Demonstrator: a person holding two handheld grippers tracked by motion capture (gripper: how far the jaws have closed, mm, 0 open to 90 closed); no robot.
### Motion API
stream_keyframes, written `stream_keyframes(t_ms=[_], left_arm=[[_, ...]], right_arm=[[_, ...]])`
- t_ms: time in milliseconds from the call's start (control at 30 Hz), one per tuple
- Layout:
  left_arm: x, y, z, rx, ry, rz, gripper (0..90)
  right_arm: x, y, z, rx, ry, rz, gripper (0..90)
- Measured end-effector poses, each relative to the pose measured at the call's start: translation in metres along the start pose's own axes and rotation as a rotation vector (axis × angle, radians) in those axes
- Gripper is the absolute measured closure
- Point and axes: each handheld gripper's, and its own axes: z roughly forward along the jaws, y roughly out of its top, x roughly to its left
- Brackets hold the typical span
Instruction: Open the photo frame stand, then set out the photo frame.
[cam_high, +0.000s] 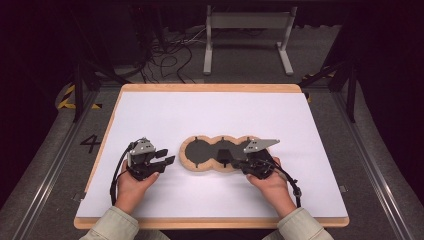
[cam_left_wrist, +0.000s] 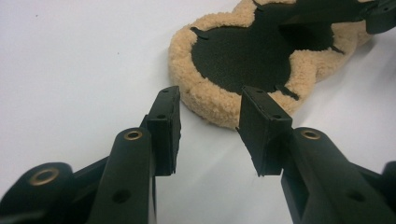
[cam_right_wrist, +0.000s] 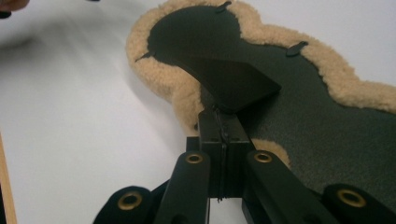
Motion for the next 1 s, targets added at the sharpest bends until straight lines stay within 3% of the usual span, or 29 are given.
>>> stream_keyframes(t_ms=[267,333,367,533,667,1000], left_arm=[[0.001,0.001,0.002,-0.007,0.003,-0.012,55.9],[0.002,0.002,0.002,-0.005,-0.004,-0.026,54.1],[0.002,0.005,0.002,0.019,-0.028,-0.035,53.9],[-0.001,0.016,-0.001,0.047,-0.042,-0.040,49.6],[-0.004,0.020,-0.001,0.058,-0.038,-0.020,45.7],[-0.004,0.032,-0.001,0.068,-0.045,-0.062,42.6]], right_arm=[[-0.002,0.003,-0.002,-0.011,-0.003,0.009,87.7],[-0.002,0.003,-0.005,-0.006,-0.002,0.009,84.7],[-0.002,0.003,-0.006,0.000,-0.005,0.004,83.5],[-0.003,0.004,-0.022,0.020,-0.059,-0.013,76.4],[-0.009,0.006,-0.036,-0.009,-0.089,-0.008,69.6],[-0.024,0.006,-0.057,-0.059,-0.139,0.040,59.1]])
